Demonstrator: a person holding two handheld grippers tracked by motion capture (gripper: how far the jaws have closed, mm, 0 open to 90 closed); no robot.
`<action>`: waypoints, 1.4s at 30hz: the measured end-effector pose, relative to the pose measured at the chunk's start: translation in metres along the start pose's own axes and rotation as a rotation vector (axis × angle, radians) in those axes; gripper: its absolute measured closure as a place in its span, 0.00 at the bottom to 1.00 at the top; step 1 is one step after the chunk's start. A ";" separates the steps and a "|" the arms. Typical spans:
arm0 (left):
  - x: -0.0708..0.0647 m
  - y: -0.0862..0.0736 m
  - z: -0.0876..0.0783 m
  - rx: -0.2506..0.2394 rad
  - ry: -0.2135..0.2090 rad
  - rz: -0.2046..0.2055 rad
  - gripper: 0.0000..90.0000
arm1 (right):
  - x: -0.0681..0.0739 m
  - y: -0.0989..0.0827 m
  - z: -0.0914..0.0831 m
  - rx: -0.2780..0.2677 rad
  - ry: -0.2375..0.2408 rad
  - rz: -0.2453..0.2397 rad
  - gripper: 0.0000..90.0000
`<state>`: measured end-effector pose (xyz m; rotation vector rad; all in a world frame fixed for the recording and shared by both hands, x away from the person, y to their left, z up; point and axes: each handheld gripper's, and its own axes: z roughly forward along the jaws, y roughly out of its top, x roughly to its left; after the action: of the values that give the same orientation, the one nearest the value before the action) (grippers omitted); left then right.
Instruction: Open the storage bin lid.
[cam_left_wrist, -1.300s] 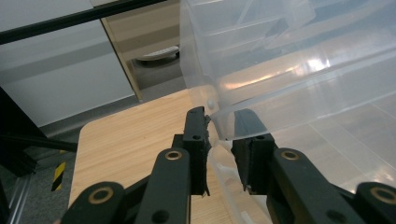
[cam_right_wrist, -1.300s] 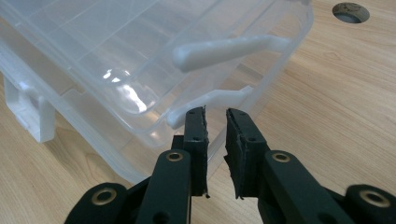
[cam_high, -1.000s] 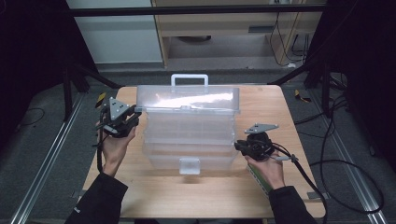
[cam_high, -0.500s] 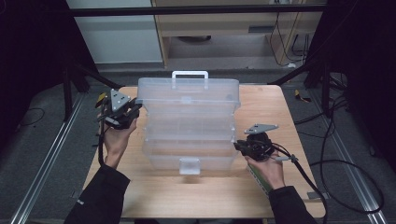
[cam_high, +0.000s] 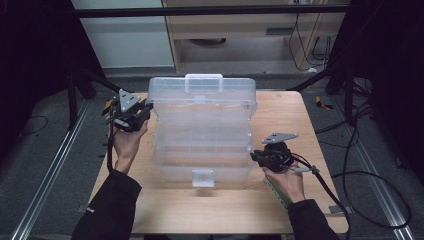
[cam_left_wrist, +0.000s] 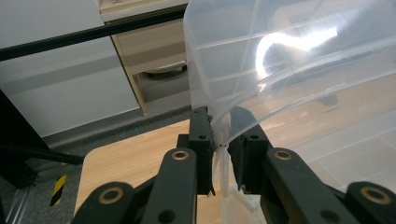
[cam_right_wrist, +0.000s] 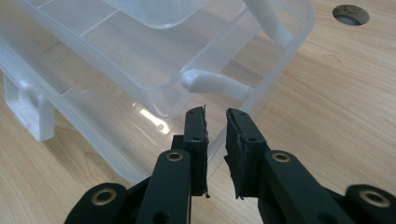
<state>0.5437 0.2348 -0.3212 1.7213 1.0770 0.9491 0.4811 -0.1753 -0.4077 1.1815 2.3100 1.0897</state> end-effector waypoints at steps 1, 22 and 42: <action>0.000 0.001 0.001 0.000 0.002 0.000 0.87 | 0.000 0.000 0.000 0.000 0.000 0.000 0.87; 0.003 0.015 0.017 0.010 0.014 -0.008 0.86 | -0.002 0.001 0.002 -0.011 -0.038 0.000 0.88; 0.015 0.036 0.058 0.044 0.022 -0.042 0.86 | -0.004 0.002 0.003 -0.008 -0.032 0.007 0.88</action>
<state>0.6107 0.2245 -0.3040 1.7206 1.1516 0.9263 0.4861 -0.1759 -0.4083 1.1962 2.2778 1.0734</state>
